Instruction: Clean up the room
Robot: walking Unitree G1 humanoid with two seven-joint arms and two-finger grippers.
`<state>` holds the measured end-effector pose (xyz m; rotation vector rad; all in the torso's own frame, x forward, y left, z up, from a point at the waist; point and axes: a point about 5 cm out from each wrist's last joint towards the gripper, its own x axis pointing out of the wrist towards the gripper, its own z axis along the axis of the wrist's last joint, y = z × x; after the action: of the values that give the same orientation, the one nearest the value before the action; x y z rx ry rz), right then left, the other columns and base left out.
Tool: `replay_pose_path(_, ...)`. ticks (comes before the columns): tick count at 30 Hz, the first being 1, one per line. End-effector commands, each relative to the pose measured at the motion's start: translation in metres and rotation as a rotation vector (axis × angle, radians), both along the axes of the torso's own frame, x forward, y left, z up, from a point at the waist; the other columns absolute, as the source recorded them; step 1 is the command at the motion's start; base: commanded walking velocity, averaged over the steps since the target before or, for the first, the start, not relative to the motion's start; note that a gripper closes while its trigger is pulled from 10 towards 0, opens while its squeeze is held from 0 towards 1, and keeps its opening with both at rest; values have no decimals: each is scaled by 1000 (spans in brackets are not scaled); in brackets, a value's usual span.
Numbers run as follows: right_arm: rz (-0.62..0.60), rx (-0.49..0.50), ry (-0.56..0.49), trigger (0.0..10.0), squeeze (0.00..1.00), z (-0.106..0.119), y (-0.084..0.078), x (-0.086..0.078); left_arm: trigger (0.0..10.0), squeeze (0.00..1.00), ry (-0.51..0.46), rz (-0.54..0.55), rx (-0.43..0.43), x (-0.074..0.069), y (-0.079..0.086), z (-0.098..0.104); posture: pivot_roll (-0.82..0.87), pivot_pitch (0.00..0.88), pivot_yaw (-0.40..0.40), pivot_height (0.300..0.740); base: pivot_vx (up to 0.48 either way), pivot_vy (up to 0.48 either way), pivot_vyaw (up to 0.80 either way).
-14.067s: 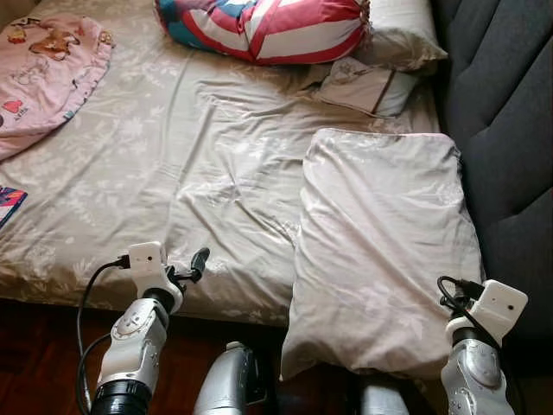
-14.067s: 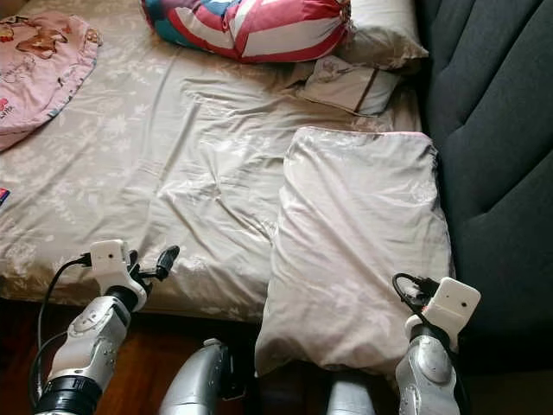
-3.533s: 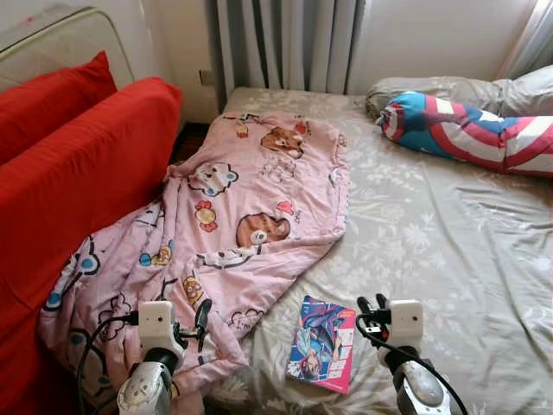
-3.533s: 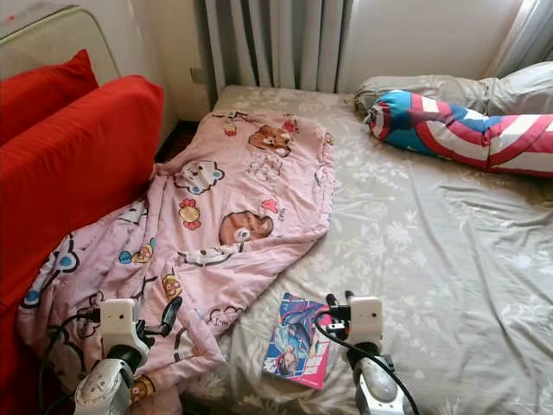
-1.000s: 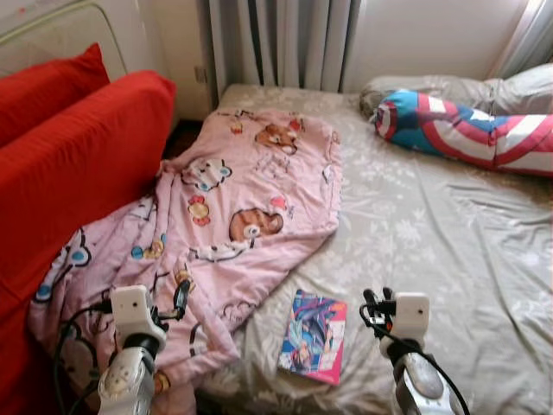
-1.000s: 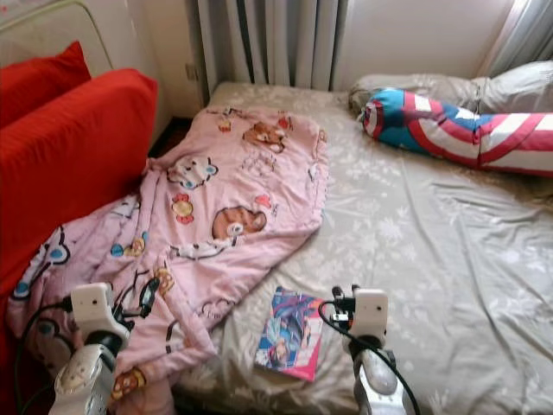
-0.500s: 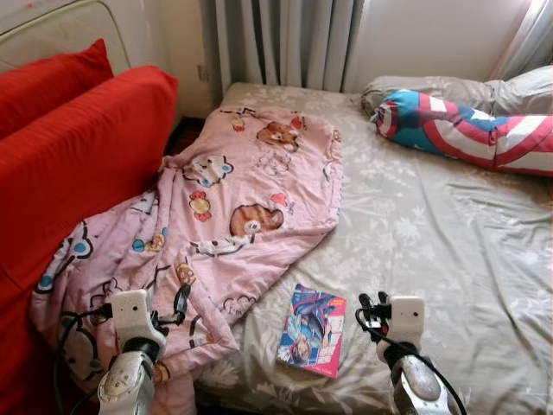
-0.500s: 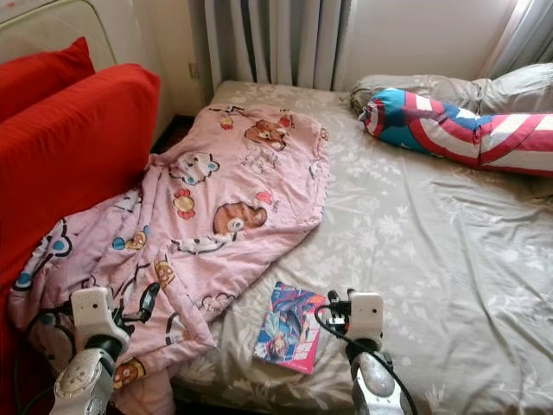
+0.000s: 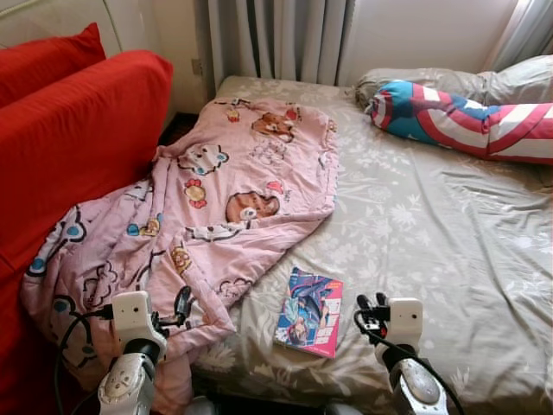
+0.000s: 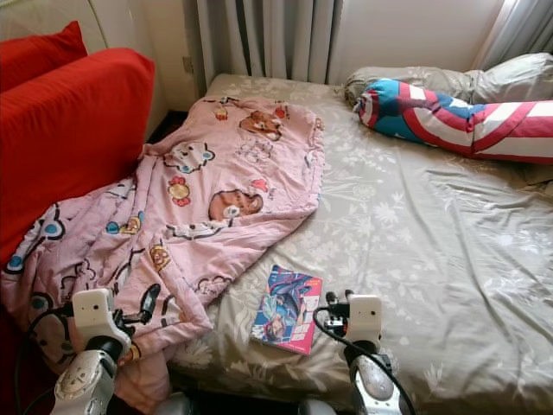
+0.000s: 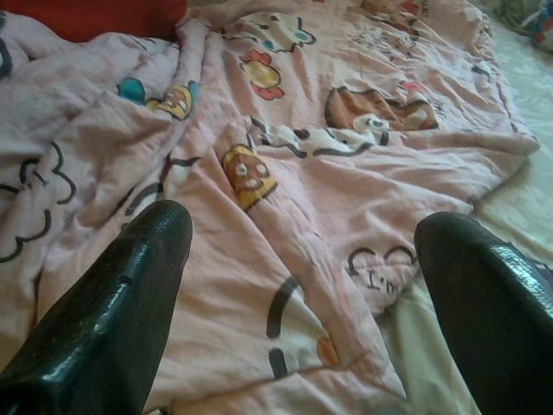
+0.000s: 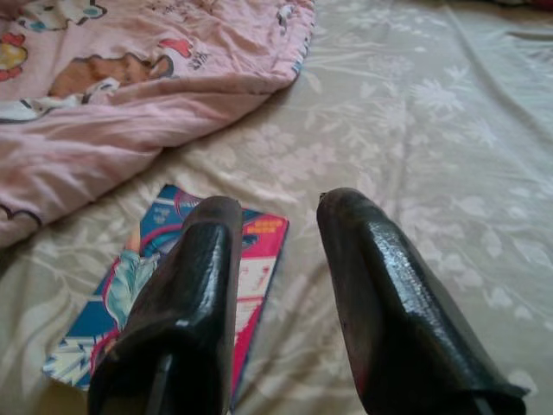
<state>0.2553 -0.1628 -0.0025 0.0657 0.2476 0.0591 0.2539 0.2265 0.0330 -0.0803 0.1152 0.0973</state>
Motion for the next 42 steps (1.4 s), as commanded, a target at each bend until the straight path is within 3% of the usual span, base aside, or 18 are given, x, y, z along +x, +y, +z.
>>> replay_pose_path(1,-8,6,-8,10000,0,1,-1,-1,10000,0,4,-7,-11,-1,-3,0,-23,96,-39,630,0,0,0)
replay_pose_path(20,15,-1,-43,10000,0,5,1,-1,10000,0,20,-22,-21,0,-6,-2,-22,96,-38,630,0,0,0)
replay_pose_path(33,37,18,-49,10000,0,5,7,-3,10000,0,26,-42,-27,0,-10,-2,-22,96,-35,630,19,0,800)
replay_pose_path(42,3,31,-46,10000,0,4,3,-3,10000,0,28,-52,-26,1,-11,-2,-22,96,-34,630,243,0,46)
